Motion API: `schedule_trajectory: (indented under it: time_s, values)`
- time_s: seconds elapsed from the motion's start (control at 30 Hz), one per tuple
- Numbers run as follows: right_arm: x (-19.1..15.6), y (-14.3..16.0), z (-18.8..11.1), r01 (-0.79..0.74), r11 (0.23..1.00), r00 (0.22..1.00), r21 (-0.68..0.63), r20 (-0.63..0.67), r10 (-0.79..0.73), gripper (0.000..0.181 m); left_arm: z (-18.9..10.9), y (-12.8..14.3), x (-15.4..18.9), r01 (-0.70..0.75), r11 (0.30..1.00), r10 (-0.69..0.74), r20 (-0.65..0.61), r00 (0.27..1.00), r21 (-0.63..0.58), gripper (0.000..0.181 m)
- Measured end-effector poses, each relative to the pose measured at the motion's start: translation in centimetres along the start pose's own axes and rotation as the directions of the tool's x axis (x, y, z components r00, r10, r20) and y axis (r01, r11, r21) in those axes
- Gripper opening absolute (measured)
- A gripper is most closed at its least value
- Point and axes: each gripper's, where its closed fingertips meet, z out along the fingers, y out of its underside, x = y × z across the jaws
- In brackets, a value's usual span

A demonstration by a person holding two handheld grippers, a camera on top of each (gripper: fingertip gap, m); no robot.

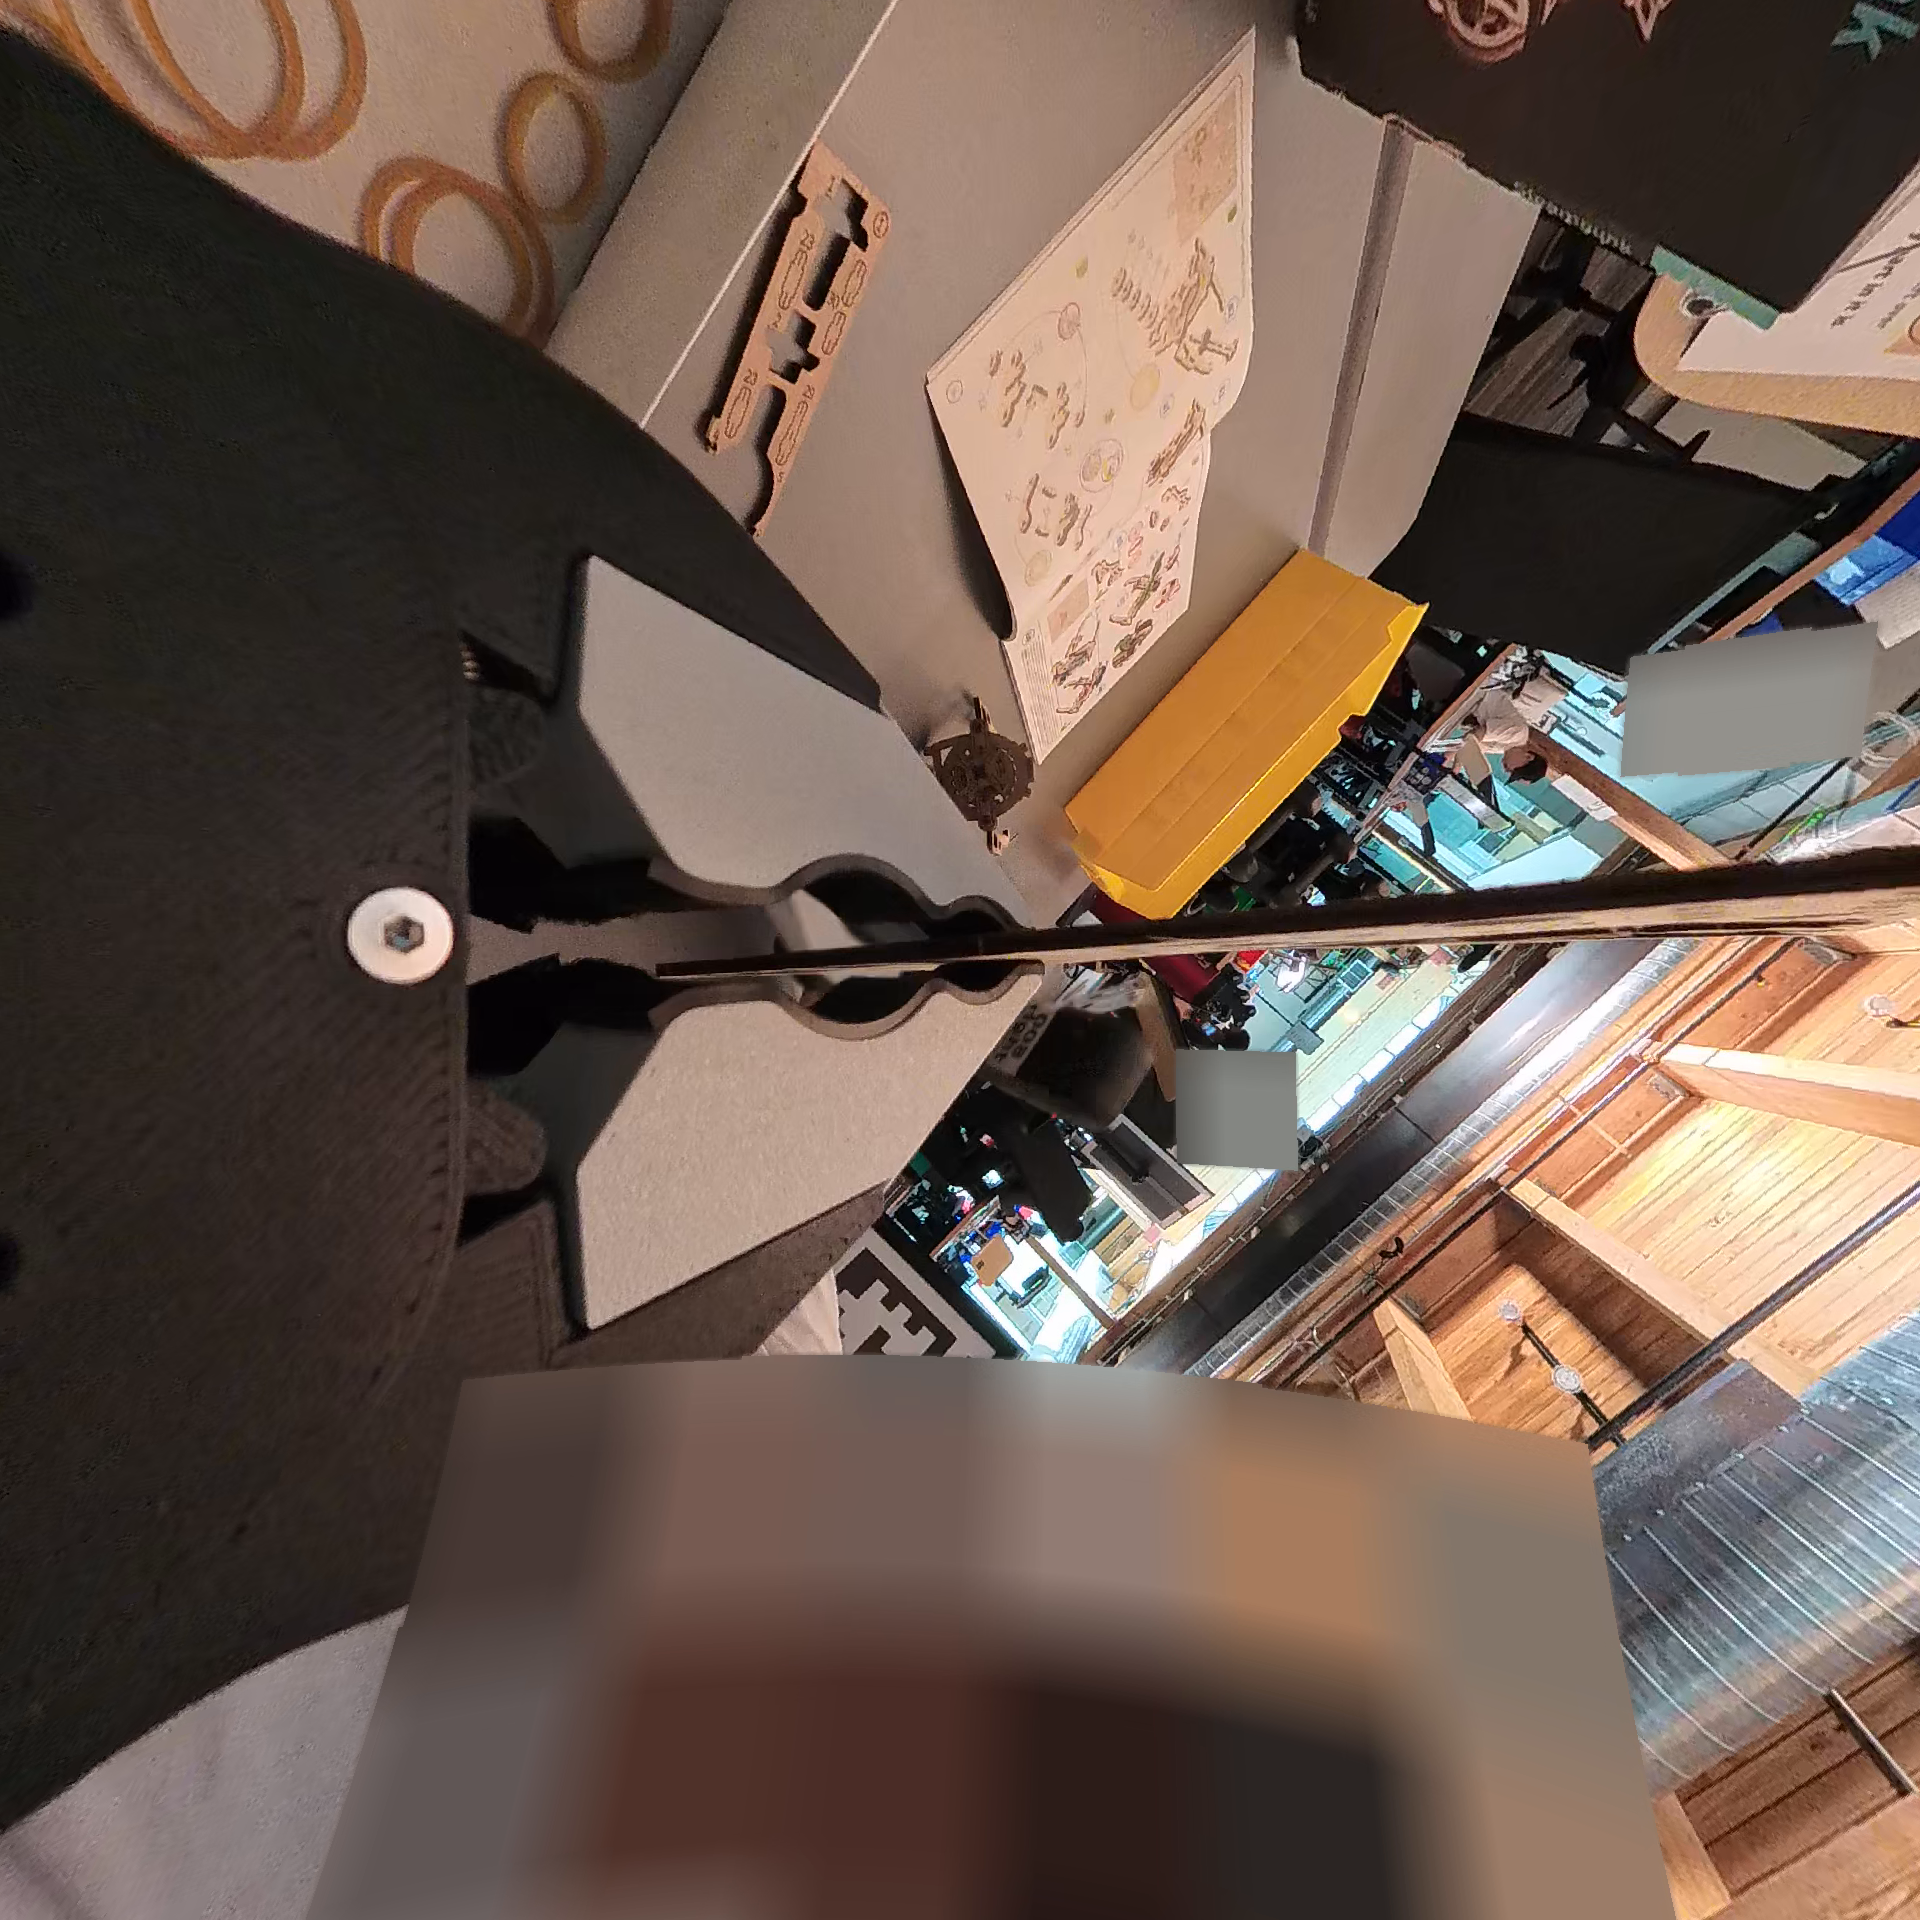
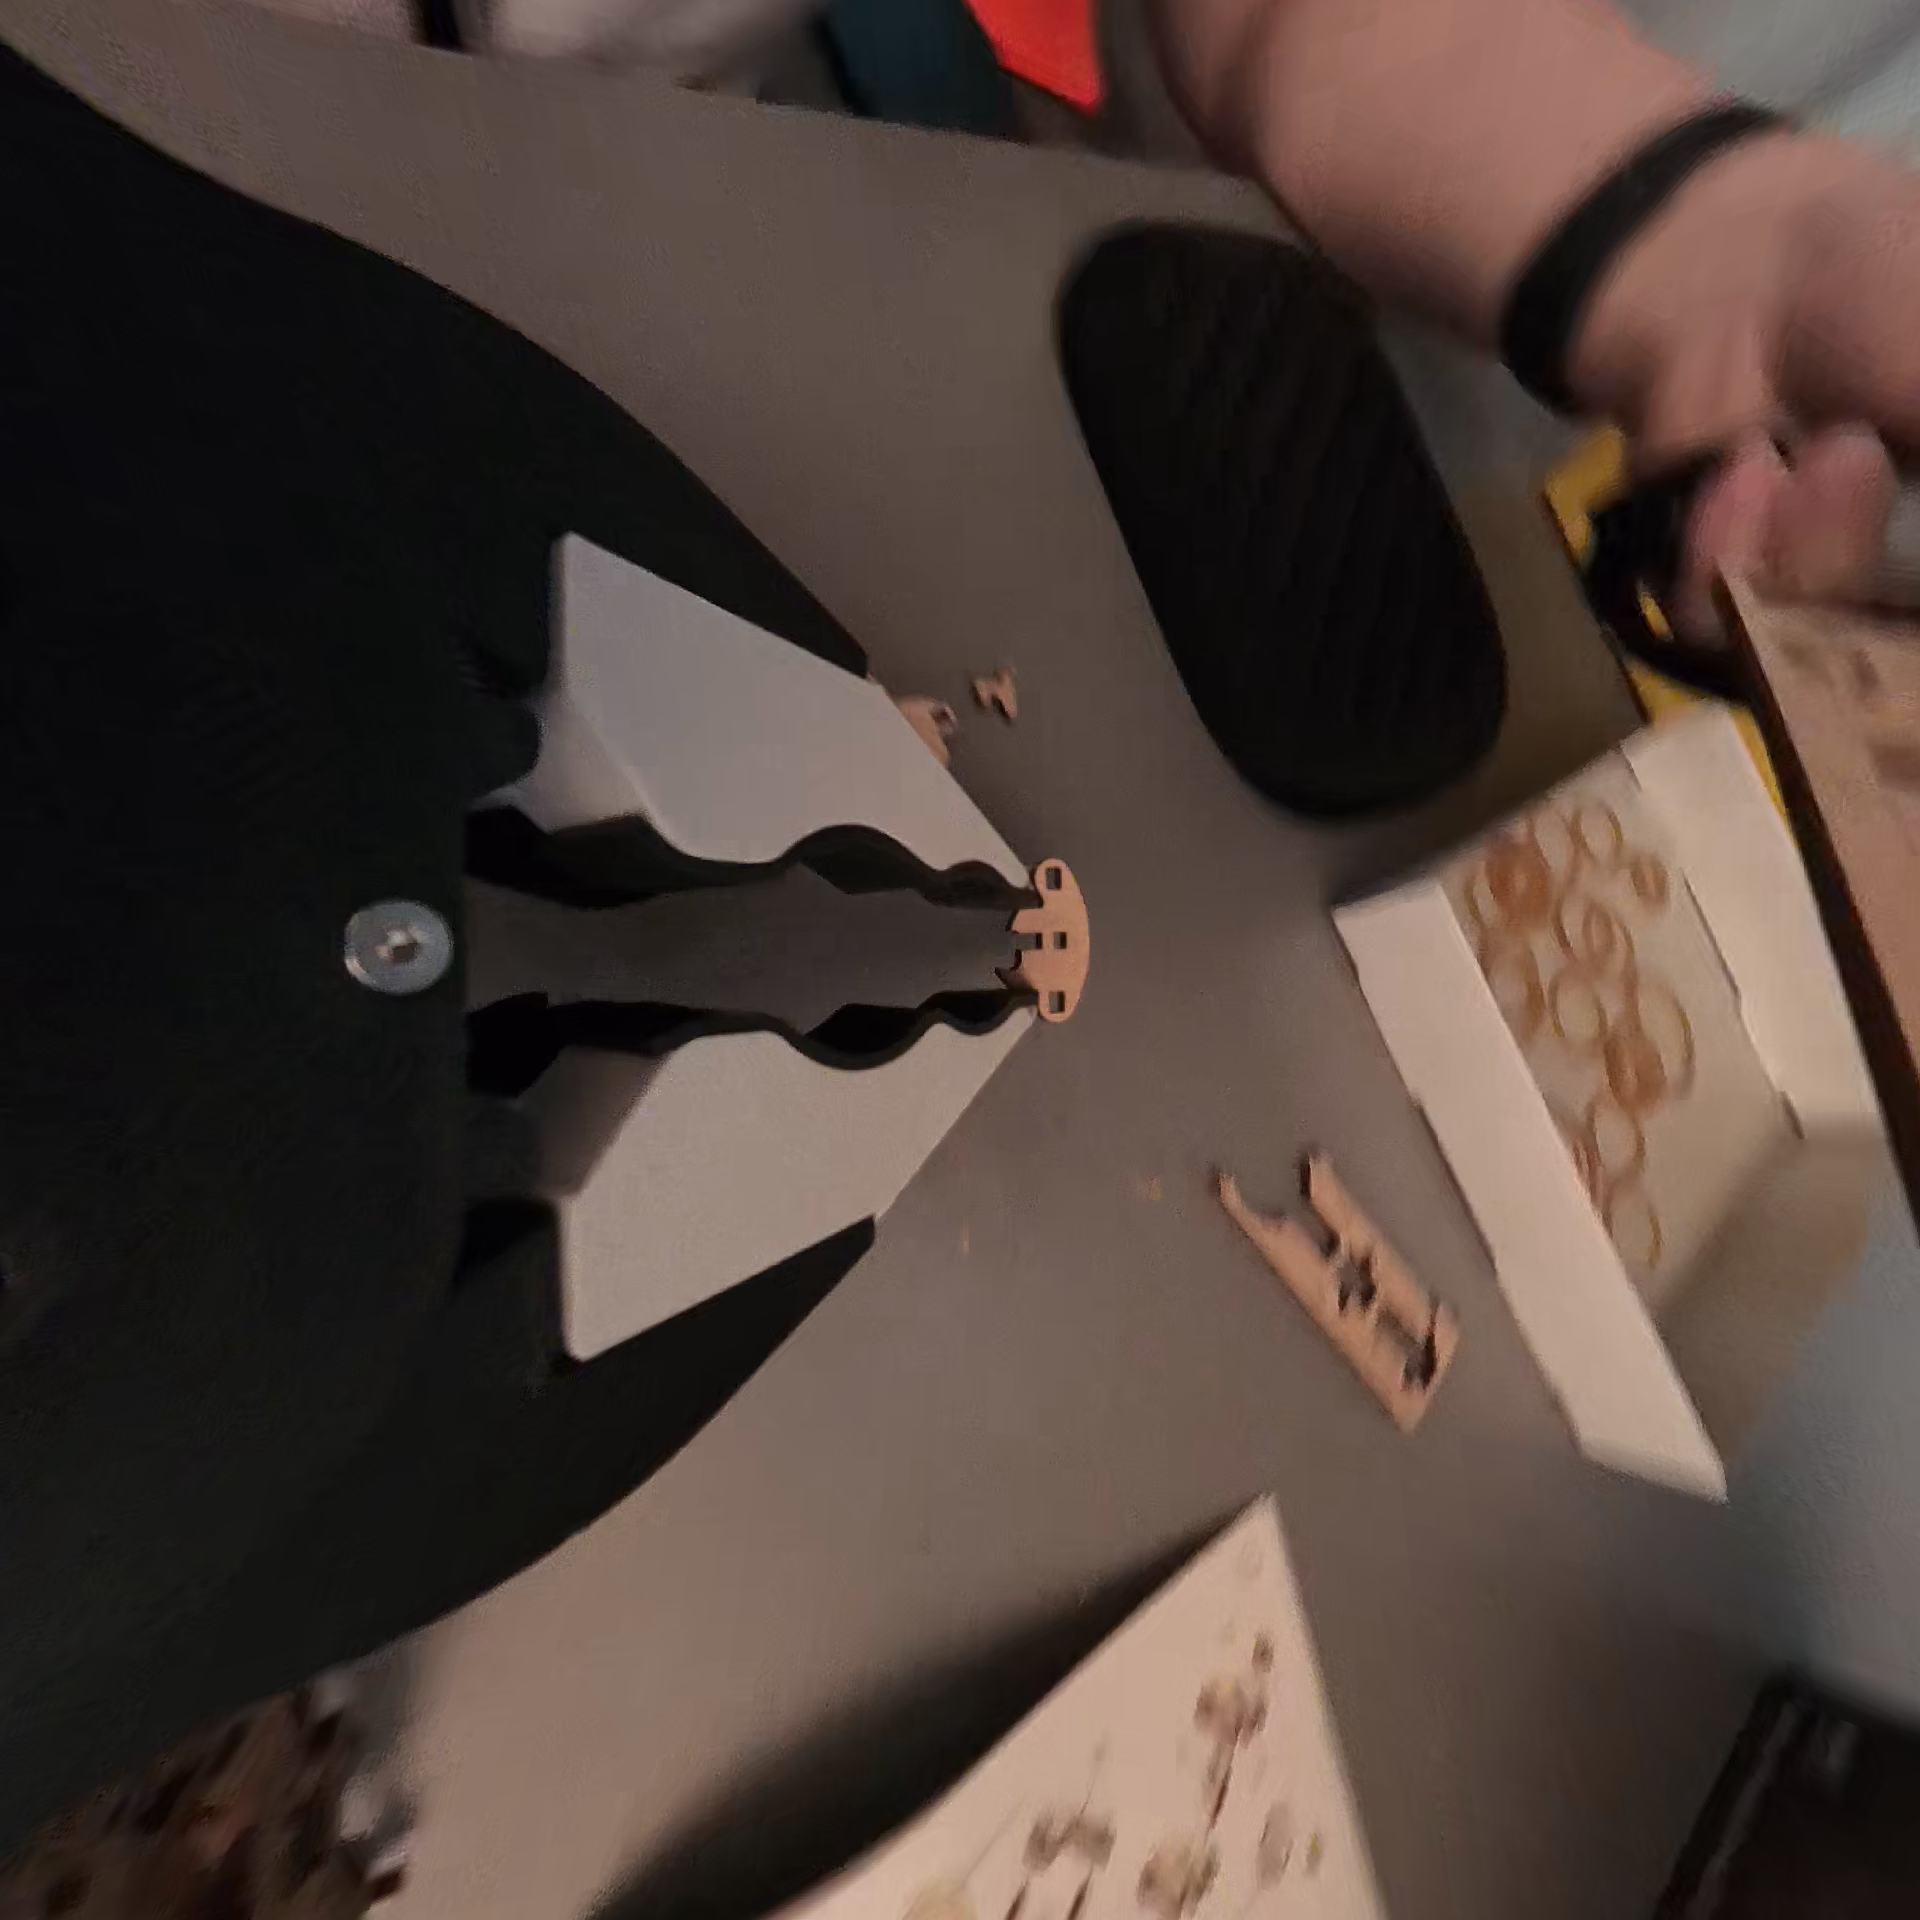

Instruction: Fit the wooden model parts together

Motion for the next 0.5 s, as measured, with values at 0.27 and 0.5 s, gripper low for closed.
schedule_trajectory:
  time_s: [0.27, 0.5]
  values:
    - [-1.7, 1.7, 1.7, 0.161, 0.982, 0.985, -0.101, -0.039, -0.166, 0.013, 0.1, 0.1, -0.1, -0.001, 1.0, 0.001, 0.007, 1.0, -0.009, 0.0]
    - [-2.9, 1.2, 1.2, 0.117, 0.992, 0.992, -0.043, 0.05, -0.114, 0.018, -0.3, -0.3, -0.3, -0.002, 1.0, 0.002, 0.017, 1.0, 0.013, 0.0]
